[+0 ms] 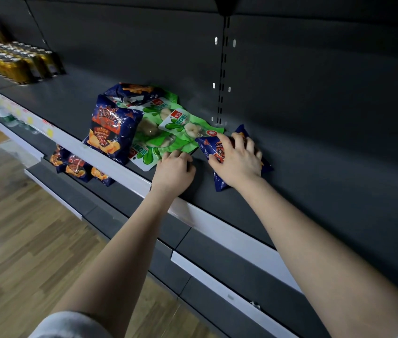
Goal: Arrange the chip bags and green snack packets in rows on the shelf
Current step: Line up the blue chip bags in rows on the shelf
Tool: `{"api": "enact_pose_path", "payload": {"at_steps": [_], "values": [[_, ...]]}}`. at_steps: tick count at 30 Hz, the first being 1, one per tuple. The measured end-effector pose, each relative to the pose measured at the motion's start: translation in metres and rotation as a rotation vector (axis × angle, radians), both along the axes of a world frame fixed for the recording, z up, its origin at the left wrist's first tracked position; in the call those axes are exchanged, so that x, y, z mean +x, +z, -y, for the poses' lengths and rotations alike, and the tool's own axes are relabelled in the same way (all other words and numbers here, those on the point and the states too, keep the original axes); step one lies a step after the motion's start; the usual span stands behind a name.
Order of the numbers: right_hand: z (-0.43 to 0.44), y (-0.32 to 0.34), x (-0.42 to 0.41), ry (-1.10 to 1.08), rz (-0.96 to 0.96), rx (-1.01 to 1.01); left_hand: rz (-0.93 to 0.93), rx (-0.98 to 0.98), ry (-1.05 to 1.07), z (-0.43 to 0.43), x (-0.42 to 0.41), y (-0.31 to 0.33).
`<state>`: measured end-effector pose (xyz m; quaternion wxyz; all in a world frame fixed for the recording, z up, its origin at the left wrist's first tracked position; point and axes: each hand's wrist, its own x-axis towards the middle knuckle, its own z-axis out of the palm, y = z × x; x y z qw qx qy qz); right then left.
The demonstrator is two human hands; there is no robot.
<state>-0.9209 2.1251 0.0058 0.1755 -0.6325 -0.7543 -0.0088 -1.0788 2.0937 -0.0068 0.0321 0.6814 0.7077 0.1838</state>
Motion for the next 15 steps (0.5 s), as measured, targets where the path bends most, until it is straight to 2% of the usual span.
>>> {"api": "enact_pose_path", "payload": {"at_steps": [15], "values": [[0.022,0.003,0.014,-0.061,0.019,-0.036,0.035,-0.039,-0.021,-0.009,-0.003,-0.008]]}}
